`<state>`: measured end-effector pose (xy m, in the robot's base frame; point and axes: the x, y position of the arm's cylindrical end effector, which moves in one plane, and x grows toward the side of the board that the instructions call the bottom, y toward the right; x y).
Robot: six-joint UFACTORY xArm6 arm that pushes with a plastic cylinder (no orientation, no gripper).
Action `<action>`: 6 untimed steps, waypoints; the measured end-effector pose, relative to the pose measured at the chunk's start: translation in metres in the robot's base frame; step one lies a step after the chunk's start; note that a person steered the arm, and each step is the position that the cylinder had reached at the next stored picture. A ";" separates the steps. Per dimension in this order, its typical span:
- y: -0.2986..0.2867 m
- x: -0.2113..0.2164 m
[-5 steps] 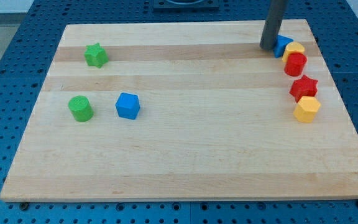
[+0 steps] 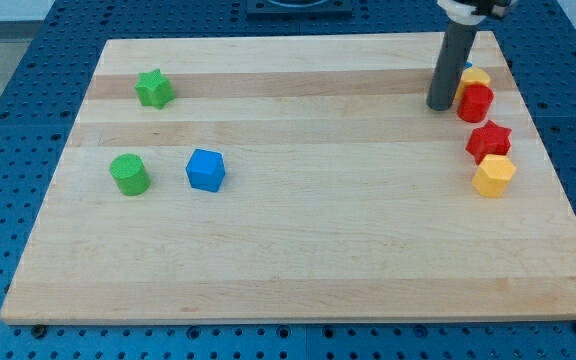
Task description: Move the blue triangle slightly towards up
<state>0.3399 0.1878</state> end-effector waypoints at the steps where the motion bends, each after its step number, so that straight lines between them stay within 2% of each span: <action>1: 0.002 -0.008; 6: 0.002 -0.044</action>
